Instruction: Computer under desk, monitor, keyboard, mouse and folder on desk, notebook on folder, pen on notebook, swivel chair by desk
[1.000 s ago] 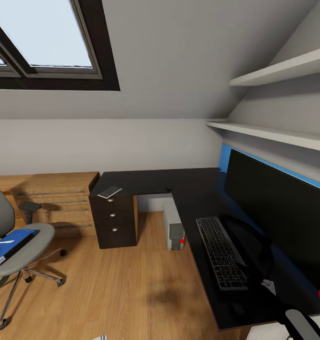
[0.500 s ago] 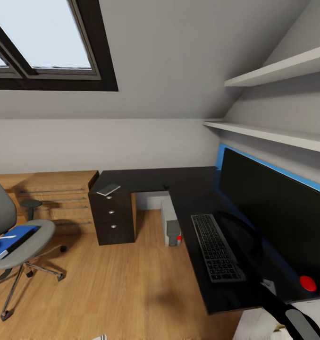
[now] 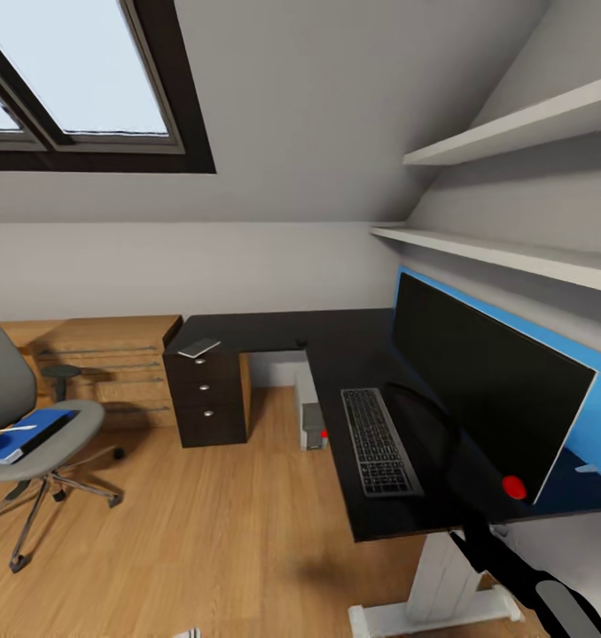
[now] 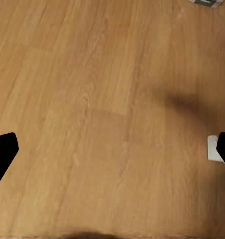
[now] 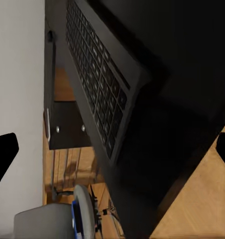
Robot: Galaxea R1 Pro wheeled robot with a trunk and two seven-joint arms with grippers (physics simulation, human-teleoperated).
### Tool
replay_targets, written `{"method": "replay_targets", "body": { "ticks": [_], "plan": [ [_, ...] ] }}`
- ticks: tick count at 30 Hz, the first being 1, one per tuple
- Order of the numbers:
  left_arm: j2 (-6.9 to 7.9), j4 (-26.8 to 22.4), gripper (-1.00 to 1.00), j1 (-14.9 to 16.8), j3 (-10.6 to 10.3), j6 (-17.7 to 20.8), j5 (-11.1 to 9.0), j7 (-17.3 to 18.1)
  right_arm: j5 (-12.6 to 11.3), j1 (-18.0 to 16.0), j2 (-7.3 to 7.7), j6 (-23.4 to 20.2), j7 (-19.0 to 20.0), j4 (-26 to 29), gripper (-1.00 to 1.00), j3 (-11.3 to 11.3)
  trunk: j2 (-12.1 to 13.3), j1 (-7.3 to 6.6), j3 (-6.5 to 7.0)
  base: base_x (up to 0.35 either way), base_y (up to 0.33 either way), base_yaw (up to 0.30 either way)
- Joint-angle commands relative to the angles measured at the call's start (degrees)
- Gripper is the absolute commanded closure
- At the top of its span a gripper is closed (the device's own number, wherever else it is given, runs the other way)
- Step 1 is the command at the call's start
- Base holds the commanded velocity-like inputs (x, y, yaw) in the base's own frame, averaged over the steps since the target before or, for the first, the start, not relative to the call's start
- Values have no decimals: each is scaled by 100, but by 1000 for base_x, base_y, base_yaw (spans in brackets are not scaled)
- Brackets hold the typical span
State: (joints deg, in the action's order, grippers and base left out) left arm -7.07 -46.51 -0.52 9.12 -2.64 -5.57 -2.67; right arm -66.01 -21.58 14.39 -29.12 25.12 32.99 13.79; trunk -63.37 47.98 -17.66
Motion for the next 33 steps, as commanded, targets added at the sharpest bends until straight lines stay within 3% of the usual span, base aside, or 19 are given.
{"method": "replay_targets", "body": {
  "ticks": [1,9,13,15,21,25,27,33],
  "plan": [
    [-4,-7,-100,-1,2,-8,-58,-5,-29,-4,-2,-47,2,-3,-100,18,-4,-2,-6,-259,-167,0],
    [3,-7,-100,-1,6,-8,-58,-9,-2,-4,-69,3,-3,-15,-100,-28,-4,-2,-6,-240,-158,0],
    [1,-7,-100,-1,5,-13,-58,-19,100,-4,-264,272,-49,-100,-100,-56,-4,-2,-6,-84,-61,0],
    [1,0,-100,-1,-1,-15,-58,-21,279,-4,-357,510,-74,-255,-100,-101,-4,-2,-6,-29,-21,0],
    [2,205,-100,-1,0,-24,-53,-22,1382,-4,-507,1767,-92,-1282,-100,-398,-4,-2,-6,-9,-6,0],
    [5,379,-100,-1,6,-25,-57,-23,2330,-4,-695,3132,-99,-2136,-100,-491,-4,-2,-6,-1,-1,0],
    [9,468,-100,-1,9,-26,-58,-23,2695,-4,-772,3693,-104,-2442,-100,-500,-4,-2,-6,0,0,0],
    [79,806,-100,-1,12,-37,-58,-27,3487,-4,-870,4738,-182,-3081,-100,-510,-4,-2,-6,0,0,0]
  ]
}}
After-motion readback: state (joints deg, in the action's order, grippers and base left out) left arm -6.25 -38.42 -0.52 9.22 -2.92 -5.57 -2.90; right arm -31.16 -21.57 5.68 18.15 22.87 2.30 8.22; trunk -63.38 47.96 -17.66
